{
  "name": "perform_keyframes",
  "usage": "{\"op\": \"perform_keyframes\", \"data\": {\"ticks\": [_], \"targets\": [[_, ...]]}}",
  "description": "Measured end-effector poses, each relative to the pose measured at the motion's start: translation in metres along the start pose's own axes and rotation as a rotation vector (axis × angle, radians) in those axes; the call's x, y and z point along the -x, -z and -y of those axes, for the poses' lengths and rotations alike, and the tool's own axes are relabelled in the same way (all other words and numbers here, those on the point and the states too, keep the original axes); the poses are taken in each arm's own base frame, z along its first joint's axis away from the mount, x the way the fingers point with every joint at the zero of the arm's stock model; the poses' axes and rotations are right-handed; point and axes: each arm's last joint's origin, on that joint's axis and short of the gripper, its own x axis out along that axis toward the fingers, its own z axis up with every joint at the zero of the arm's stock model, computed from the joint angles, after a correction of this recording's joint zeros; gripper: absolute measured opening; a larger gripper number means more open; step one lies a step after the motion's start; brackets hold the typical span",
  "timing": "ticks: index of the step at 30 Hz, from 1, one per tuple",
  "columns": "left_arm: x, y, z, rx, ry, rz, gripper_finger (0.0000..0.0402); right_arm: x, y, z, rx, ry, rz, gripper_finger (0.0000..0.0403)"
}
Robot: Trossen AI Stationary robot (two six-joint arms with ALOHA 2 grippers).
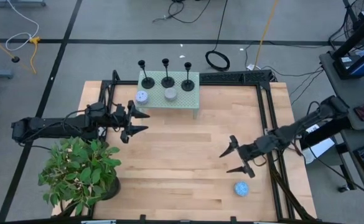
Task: Pick & Place candle stick holders
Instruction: Put the blue patterned scented candle on the shelf
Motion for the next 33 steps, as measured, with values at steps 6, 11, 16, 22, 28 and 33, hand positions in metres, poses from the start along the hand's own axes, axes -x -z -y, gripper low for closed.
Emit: {"op": "perform_keyframes", "data": {"ticks": [6, 11, 16, 22, 28, 33], "targets": [[0.000, 0.000, 0.000, 0.014, 0.000, -0.001, 0.0250, 0.006, 0.049, 0.003, -0.001, -0.055, 0.095, 0.0311], [0.000, 0.000, 0.000, 0.012, 0.000, 0.000, 0.0250, 0.013, 0.061, 0.003, 0.006, -0.131, 0.227, 0.0311], [0.000, 0.000, 0.000, 0.013, -0.001, -0.004, 0.0250, 0.011, 0.066, -0.001, 0.011, -0.121, 0.195, 0.0311], [0.000, 0.001, 0.000, 0.019, -0.001, -0.005, 0.0250, 0.009, 0.074, -0.015, 0.004, -0.305, 0.119, 0.0311], [0.000, 0.001, 0.000, 0.016, -0.002, -0.005, 0.0250, 0.007, 0.091, -0.035, 0.113, -0.473, -0.004, 0.0311], [0.000, 0.001, 0.000, 0.016, -0.002, -0.005, 0.0250, 0.000, 0.109, -0.039, 0.133, -0.395, -0.120, 0.0311]]}}
